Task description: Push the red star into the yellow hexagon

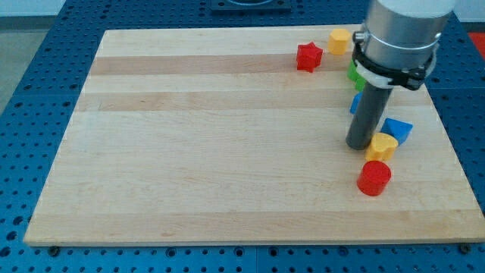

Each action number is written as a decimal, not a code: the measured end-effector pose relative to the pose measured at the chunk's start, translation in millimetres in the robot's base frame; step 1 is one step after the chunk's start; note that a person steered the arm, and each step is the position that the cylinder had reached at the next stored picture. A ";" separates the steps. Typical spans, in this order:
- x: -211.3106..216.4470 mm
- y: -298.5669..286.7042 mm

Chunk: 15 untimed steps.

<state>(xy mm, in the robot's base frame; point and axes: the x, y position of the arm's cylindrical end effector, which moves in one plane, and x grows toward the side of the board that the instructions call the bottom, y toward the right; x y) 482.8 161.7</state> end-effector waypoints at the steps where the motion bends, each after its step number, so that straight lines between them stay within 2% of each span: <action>1: 25.7 9.2; 2: 31.8 9.9; 3: 20.2 1.7; 5: -66.6 -78.7; 7: -179.0 -87.3; 8: -220.0 -65.1; 11: -226.2 -68.1; 13: -225.0 -39.0; 14: -220.9 -23.7; 15: -196.3 -23.4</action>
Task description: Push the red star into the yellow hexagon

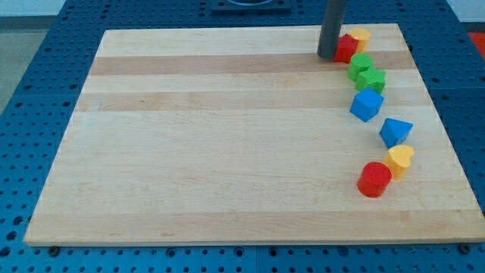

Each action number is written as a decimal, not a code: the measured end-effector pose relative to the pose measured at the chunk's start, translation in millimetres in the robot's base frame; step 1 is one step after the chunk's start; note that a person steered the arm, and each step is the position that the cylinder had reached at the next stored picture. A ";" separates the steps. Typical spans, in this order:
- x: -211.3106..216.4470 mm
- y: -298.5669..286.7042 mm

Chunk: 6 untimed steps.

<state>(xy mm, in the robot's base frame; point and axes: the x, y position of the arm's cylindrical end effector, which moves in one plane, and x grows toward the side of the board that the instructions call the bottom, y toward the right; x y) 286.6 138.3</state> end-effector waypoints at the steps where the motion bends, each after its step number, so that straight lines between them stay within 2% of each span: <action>1: 2.1 13.4; 4: -4.7 28.4; 5: -24.6 11.3; 6: -67.3 9.1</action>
